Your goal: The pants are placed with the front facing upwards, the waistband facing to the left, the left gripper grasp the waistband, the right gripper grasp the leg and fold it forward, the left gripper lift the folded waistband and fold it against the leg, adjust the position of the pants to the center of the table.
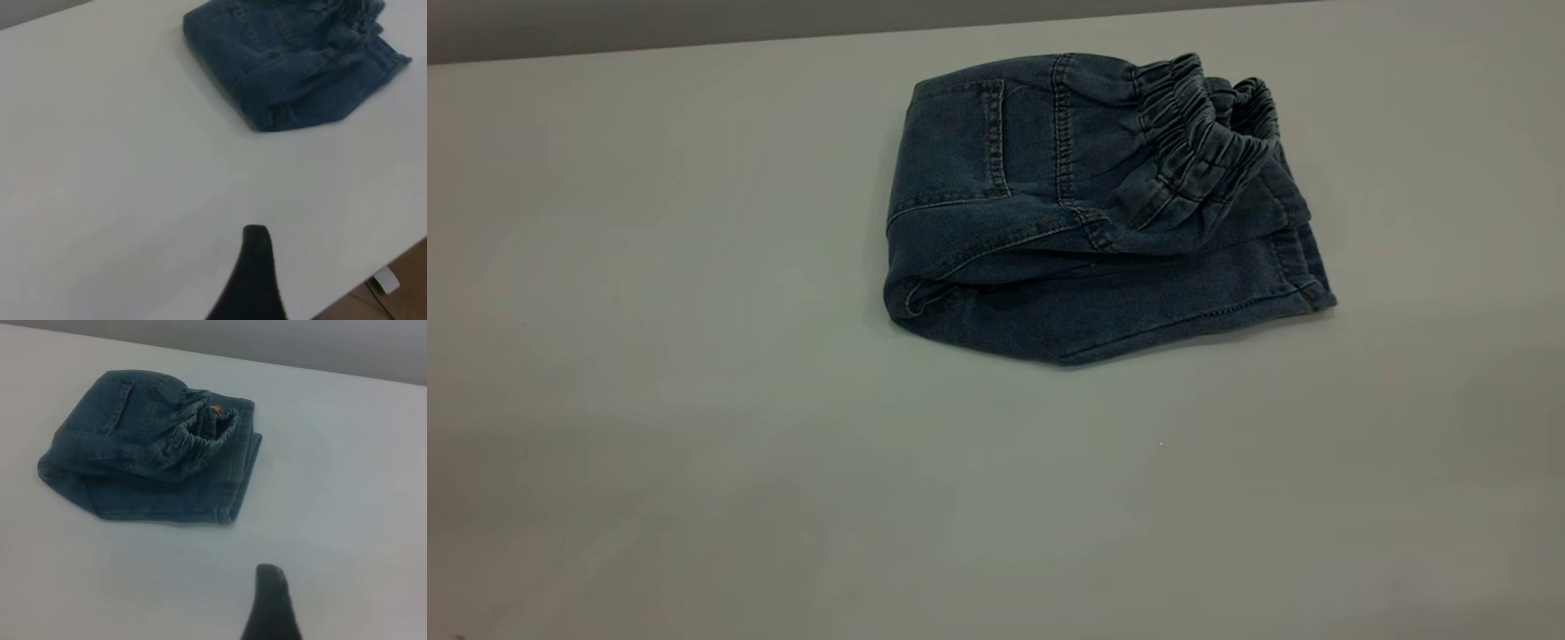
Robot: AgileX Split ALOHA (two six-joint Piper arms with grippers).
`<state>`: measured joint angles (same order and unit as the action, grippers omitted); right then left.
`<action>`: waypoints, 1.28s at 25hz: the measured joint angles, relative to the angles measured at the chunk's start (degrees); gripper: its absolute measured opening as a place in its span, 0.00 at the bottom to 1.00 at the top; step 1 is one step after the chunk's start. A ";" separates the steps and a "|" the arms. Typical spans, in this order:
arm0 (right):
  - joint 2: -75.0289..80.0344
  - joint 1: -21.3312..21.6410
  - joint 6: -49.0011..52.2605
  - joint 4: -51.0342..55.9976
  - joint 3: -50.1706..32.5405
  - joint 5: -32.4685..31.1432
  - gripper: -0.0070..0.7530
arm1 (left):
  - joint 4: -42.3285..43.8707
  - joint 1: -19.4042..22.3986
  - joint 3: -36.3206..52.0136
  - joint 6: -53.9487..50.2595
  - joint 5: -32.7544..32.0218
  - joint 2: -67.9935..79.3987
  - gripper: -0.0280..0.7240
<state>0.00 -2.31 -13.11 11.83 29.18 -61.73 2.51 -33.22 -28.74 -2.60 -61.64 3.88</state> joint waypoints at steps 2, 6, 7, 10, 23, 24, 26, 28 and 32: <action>0.00 0.00 0.00 0.14 0.00 0.00 0.59 | -0.06 0.00 -0.04 0.19 0.00 0.00 0.81; 0.00 0.00 0.00 0.14 0.00 0.00 0.59 | 0.00 0.00 -0.04 0.19 -0.05 0.00 0.81; 0.00 0.00 0.00 0.14 0.00 0.00 0.59 | 0.00 0.00 -0.06 0.19 -0.05 0.00 0.81; 0.00 0.00 0.00 0.14 0.00 0.00 0.59 | 0.00 0.00 -0.11 0.19 -0.10 0.00 0.81; 0.00 0.00 0.06 0.14 0.00 0.00 0.59 | 0.05 4.84 -0.11 0.19 -0.22 -0.13 0.81; 0.00 0.00 0.06 0.14 0.00 0.00 0.59 | 0.05 6.56 -0.11 0.19 -0.22 -0.13 0.81; 0.00 0.00 0.06 0.14 0.00 0.00 0.59 | 0.05 10.11 -0.11 0.19 -0.22 -0.13 0.81; 0.00 0.00 0.06 0.14 0.00 0.00 0.59 | 0.05 14.42 -0.11 0.19 -0.22 -0.13 0.81; 0.00 -1.24 0.00 0.14 0.00 0.00 0.59 | 0.05 22.33 -0.11 0.24 -0.22 -0.13 0.81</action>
<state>0.00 -3.55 -13.11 11.98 29.18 -61.73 2.56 -10.88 -28.85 -2.36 -61.87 3.75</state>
